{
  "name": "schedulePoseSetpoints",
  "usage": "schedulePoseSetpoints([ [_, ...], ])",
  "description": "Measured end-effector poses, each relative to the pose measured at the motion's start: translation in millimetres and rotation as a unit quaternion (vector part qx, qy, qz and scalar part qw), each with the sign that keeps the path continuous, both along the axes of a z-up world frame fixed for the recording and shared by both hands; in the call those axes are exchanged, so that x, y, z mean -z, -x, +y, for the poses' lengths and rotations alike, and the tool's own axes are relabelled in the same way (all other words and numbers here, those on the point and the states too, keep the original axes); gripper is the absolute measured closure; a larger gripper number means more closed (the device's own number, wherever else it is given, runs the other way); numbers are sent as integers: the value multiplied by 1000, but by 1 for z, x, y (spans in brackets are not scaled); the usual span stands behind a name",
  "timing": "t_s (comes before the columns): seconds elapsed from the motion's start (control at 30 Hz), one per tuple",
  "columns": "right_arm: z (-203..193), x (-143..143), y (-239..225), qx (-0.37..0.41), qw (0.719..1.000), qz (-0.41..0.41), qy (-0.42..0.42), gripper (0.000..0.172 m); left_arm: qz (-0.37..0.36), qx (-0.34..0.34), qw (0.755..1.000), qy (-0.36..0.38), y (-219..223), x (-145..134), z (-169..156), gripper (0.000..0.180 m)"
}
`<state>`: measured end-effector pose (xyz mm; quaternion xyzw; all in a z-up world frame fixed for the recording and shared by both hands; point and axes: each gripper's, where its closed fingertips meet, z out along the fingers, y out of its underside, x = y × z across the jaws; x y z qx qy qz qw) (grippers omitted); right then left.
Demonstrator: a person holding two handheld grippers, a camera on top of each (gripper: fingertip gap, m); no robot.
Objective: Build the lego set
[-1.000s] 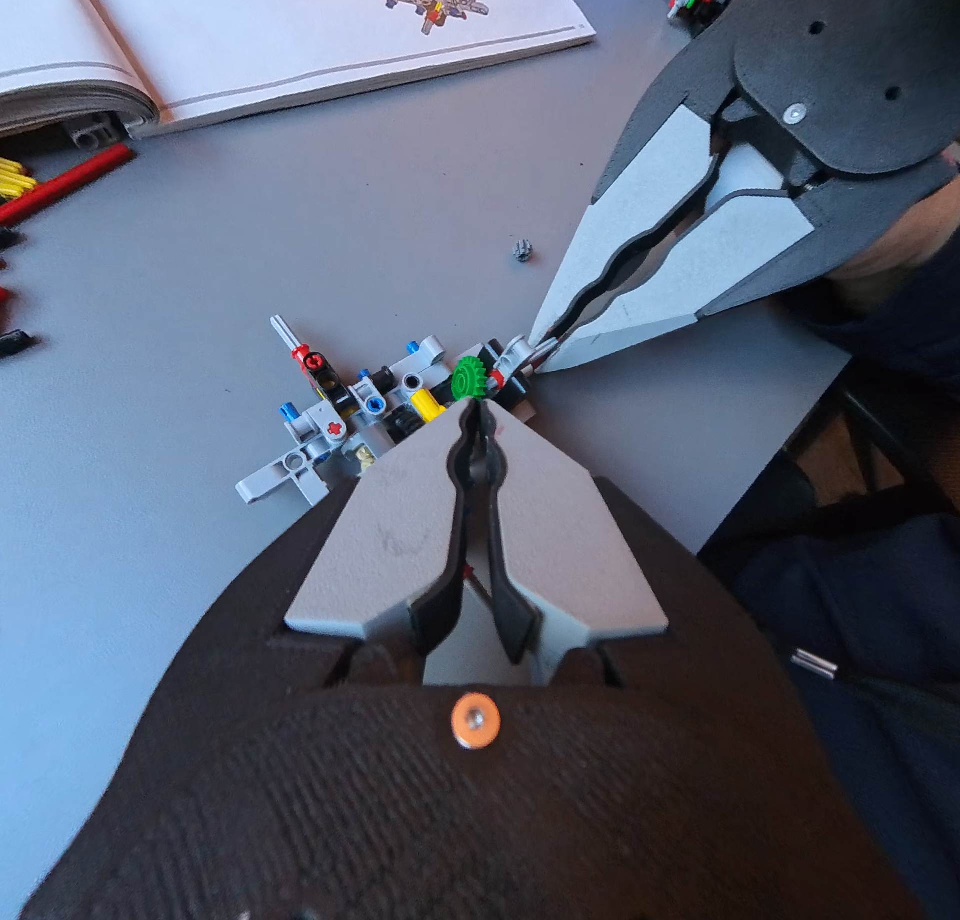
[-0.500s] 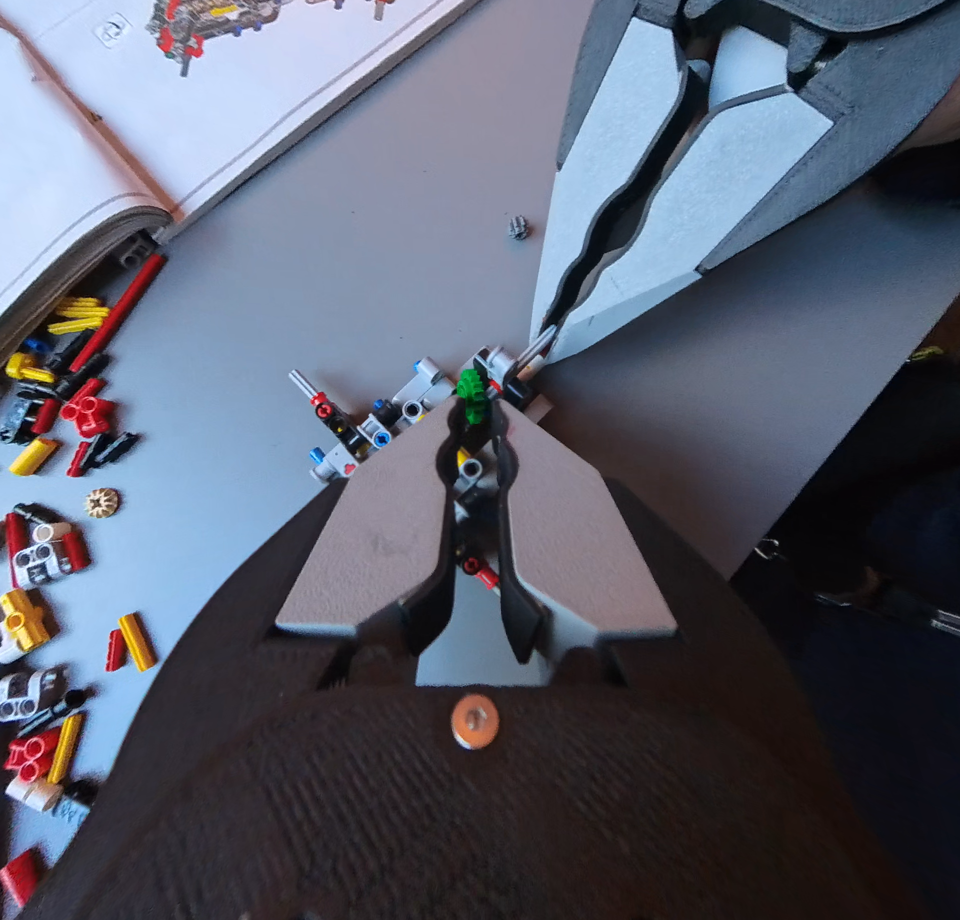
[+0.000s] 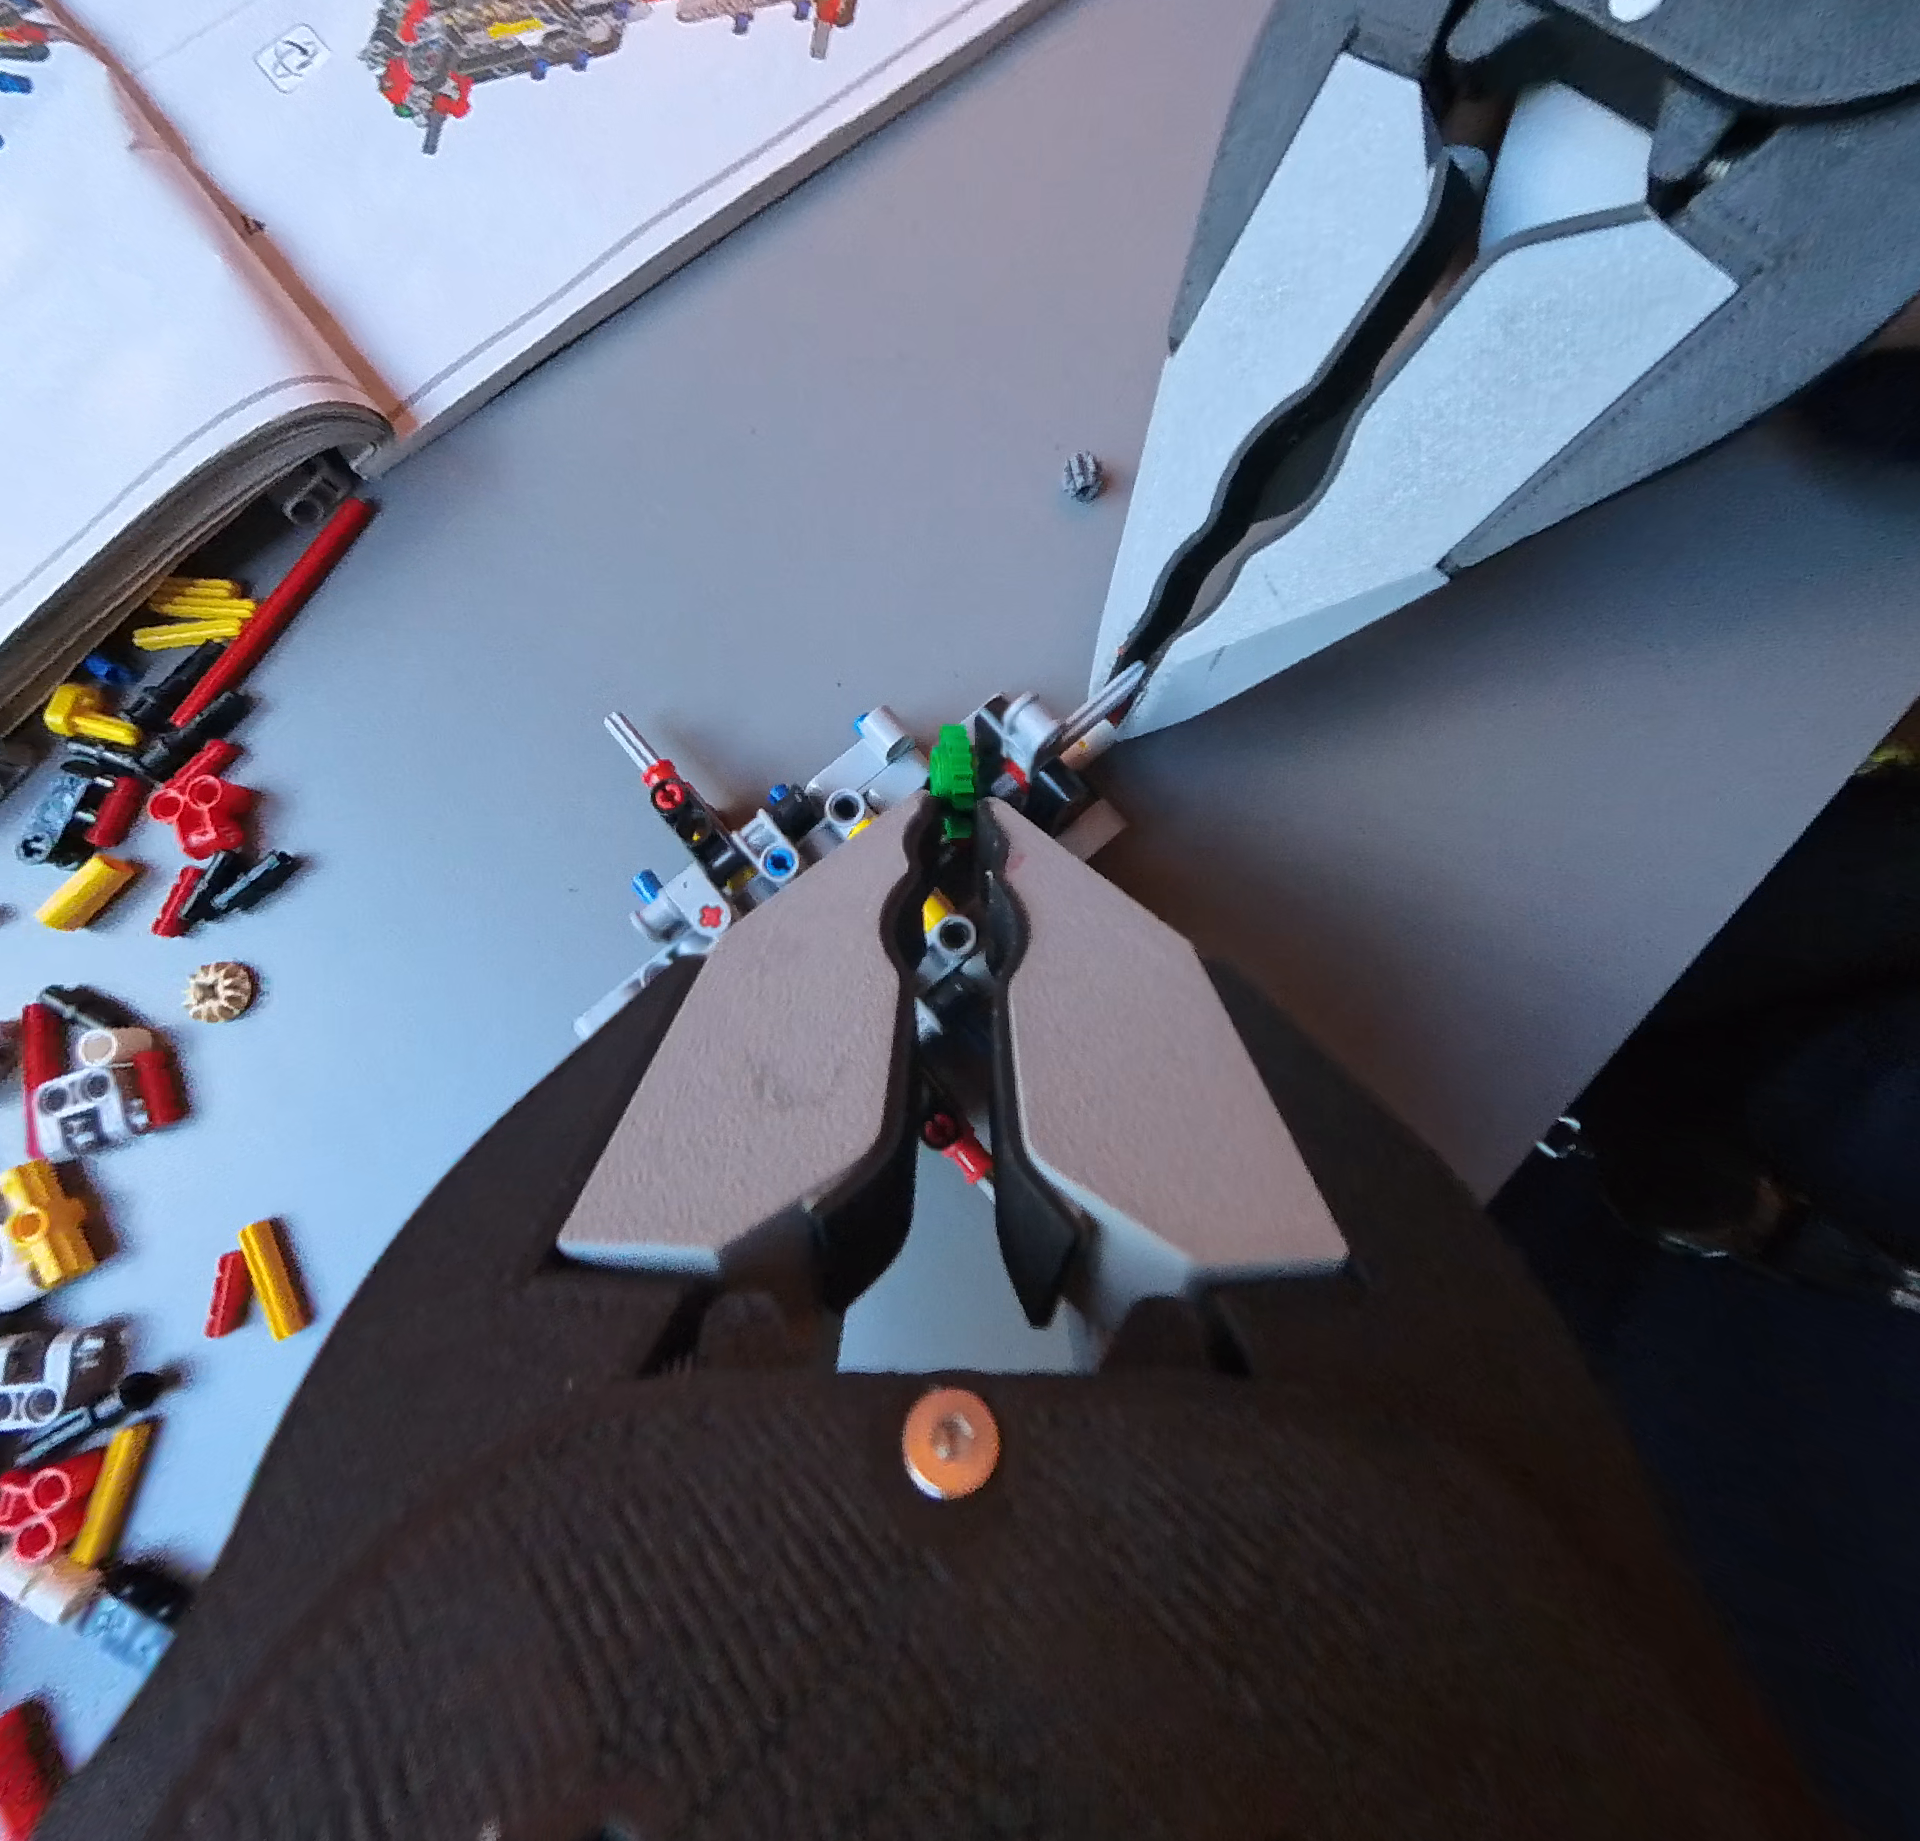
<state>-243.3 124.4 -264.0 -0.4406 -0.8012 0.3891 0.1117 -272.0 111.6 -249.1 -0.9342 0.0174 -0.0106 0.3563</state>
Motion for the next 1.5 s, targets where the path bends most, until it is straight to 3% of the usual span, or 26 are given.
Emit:
schedulePoseSetpoints([
  [0.33, -3, 0, 0, 14, 999, -17, 29, 172, -87, -49, 995, -24, -4, 1, -6, 178],
  [1.0, -20, -3, -1, 27, 991, -56, 121, 172, -122, -139, 980, -69, -8, 0, -16, 178],
  [1.3, -17, -2, 2, 26, 992, -47, 114, 172, -154, -96, 982, -53, -14, -3, -20, 171],
  [1.43, -17, -2, 2, 24, 993, -42, 106, 172, -107, -52, 992, -53, -7, -15, -24, 169],
  [1.5, -17, -2, 2, 24, 993, -43, 108, 172, -64, -7, 997, -47, -4, -22, -25, 177],
])
